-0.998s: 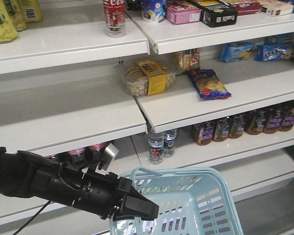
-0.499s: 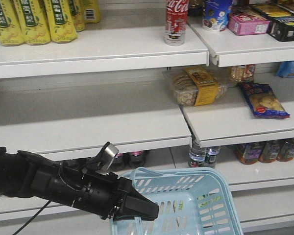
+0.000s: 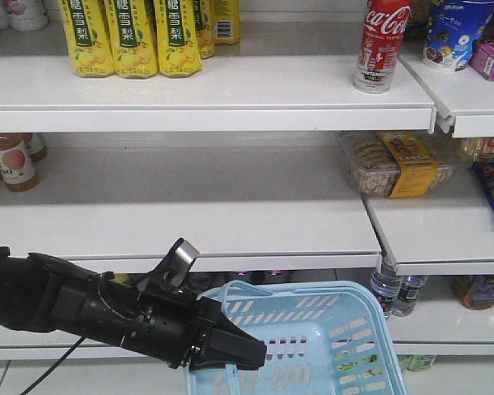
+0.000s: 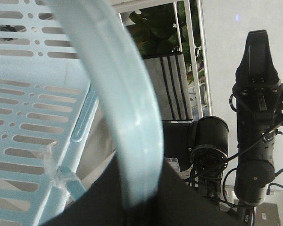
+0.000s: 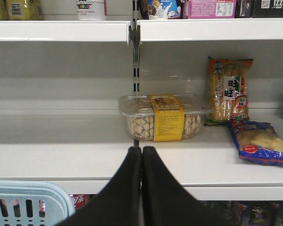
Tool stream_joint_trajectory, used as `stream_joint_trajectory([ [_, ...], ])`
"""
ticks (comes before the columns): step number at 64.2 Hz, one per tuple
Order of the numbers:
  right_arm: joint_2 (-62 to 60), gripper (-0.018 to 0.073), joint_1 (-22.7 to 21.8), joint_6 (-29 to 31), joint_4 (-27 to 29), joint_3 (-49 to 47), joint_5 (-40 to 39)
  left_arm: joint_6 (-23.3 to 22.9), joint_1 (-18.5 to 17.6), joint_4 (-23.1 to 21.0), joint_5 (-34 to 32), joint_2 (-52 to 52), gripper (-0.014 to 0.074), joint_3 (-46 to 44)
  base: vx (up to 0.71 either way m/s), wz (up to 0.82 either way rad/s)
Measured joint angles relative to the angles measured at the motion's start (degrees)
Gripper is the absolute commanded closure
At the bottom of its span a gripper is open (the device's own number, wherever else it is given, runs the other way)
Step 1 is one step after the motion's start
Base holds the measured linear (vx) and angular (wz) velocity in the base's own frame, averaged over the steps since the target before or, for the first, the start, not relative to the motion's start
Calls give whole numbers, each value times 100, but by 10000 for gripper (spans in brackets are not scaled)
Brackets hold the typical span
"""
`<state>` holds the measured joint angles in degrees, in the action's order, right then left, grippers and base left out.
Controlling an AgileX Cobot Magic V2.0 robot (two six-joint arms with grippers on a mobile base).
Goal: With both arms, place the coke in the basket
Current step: 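Drive the base up to the shelf holding the red Coca-Cola bottle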
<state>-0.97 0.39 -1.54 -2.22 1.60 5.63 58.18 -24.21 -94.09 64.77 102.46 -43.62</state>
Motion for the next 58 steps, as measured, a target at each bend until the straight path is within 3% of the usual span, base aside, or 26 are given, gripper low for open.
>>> stream_joint_trajectory([
  [58,0,569,0,0,0,0,0,0,0,0,6,0,602,0,1,3],
])
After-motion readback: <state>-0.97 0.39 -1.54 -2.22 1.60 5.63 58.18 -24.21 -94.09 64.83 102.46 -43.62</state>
